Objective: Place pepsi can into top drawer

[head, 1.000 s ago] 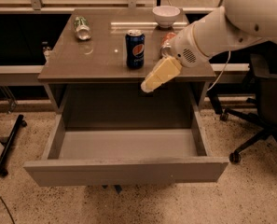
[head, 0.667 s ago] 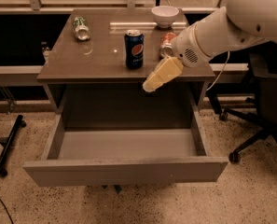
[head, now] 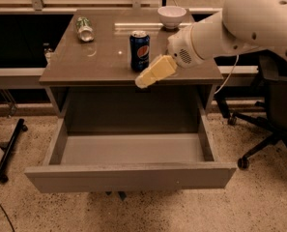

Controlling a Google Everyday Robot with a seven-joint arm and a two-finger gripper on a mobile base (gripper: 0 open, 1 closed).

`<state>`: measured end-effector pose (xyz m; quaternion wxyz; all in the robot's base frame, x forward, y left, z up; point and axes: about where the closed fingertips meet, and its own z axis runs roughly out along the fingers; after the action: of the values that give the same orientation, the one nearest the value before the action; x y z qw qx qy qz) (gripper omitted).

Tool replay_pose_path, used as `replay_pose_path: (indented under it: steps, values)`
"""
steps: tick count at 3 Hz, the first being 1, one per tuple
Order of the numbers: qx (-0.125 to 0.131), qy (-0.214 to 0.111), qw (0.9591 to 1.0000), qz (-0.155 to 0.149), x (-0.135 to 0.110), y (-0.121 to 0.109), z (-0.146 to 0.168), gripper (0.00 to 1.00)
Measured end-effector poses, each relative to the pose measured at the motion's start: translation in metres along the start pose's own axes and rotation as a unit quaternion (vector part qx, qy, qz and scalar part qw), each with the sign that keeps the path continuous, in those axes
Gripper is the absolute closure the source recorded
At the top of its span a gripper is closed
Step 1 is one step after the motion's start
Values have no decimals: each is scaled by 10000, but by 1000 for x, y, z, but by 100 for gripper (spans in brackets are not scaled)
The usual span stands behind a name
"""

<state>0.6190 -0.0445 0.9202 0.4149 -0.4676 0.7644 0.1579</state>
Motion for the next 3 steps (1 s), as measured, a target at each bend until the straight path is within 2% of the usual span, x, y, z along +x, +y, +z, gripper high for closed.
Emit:
replay_pose_path:
  steps: [1, 2, 3]
  values:
    - [173, -376, 9987, 304, -9, -22, 39, 0]
    - [248, -549, 9971, 458, -12, -35, 63, 0]
    - [303, -744, 9952, 563, -18, -58, 85, 0]
